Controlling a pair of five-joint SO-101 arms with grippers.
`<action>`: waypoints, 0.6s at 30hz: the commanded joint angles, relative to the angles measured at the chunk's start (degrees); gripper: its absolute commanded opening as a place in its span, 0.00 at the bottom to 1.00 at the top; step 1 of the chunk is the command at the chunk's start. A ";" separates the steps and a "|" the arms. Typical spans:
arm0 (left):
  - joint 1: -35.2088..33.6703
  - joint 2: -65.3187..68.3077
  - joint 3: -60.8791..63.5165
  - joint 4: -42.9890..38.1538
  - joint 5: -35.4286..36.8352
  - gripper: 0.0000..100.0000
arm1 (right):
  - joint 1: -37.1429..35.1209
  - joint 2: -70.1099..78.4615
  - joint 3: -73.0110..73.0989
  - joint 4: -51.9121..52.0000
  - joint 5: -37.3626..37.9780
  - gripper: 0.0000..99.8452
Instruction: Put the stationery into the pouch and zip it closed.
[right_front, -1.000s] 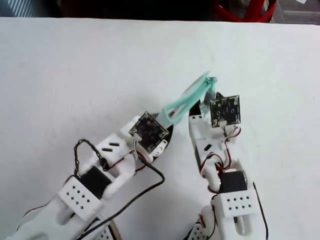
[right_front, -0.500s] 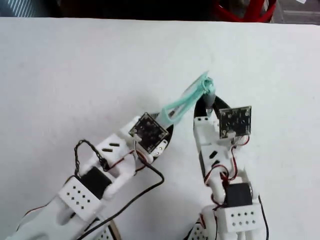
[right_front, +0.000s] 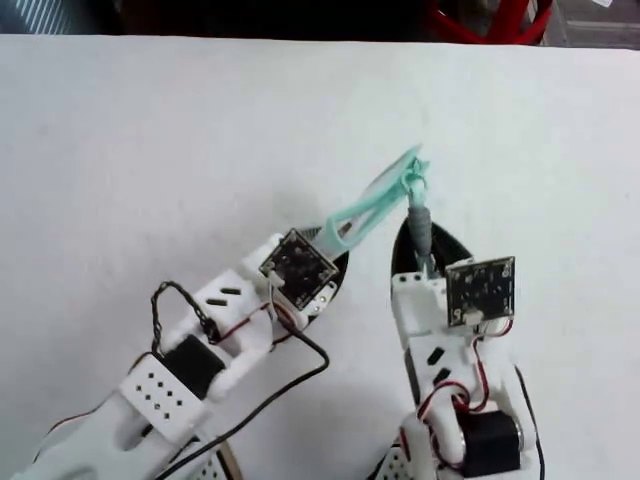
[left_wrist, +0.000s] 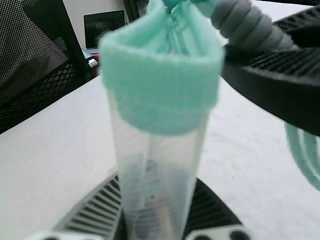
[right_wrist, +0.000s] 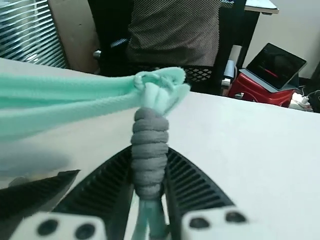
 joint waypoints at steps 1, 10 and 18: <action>0.66 0.92 1.14 0.09 0.35 0.02 | -3.47 -1.71 -3.52 4.26 1.76 0.02; 0.66 0.84 1.32 0.18 0.35 0.02 | -3.47 -1.89 -4.92 4.62 2.73 0.02; 0.66 0.92 1.41 -0.18 0.35 0.02 | -3.82 3.21 -22.59 9.89 5.98 0.02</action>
